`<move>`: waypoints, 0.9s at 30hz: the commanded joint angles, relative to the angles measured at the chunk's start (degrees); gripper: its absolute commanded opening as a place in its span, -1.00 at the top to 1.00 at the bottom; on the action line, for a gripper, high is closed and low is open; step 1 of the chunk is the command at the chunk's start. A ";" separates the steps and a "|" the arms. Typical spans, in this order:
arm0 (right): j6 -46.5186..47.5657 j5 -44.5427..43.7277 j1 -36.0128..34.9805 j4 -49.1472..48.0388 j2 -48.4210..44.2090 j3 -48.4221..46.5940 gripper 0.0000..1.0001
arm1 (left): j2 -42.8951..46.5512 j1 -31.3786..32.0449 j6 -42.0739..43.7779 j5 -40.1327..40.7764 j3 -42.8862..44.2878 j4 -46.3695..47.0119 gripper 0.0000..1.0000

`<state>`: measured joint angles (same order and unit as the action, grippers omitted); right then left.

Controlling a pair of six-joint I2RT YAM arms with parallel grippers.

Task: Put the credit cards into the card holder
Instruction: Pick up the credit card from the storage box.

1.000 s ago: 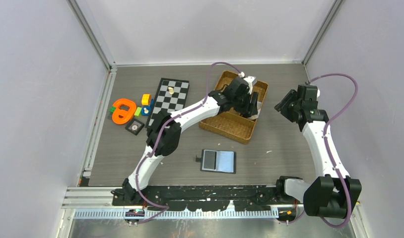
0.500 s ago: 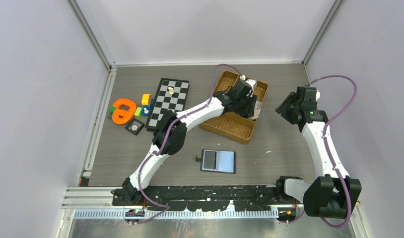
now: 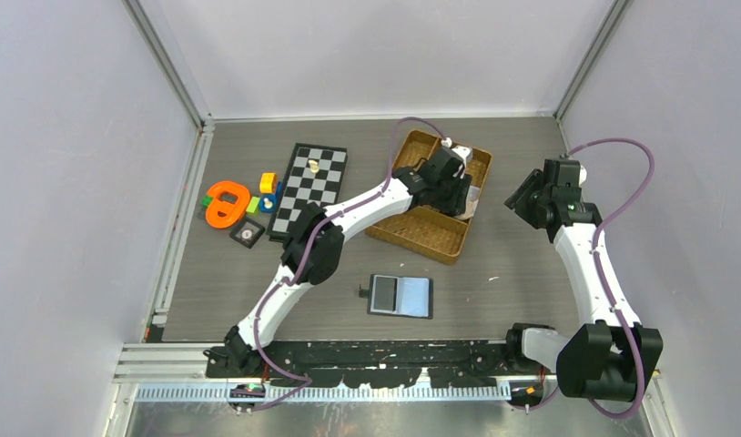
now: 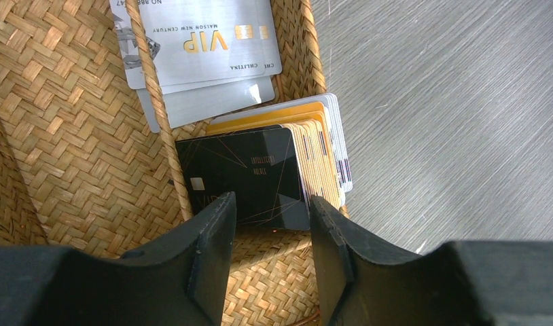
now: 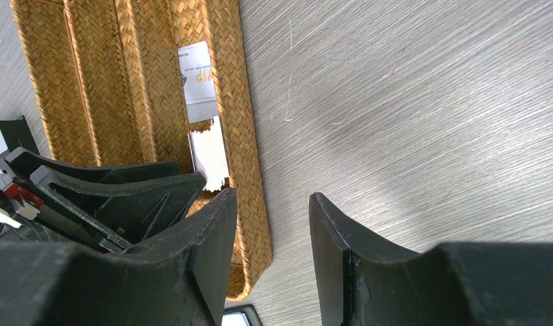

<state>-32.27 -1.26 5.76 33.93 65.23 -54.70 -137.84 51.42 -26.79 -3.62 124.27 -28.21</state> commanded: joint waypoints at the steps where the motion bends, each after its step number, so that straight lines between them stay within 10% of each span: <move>1: 0.27 -0.53 0.22 -1.32 0.02 0.12 0.03 | 0.51 0.24 0.95 1.74 1.82 -0.55 0.11; 27: 0.44 0.29 0.22 -1.59 1.20 0.20 0.03 | 6.08 -1.23 0.42 2.65 -5.25 2.68 0.21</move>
<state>-32.21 -0.99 5.76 33.91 66.28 -54.41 -135.39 51.24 -26.87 -3.07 119.96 -26.15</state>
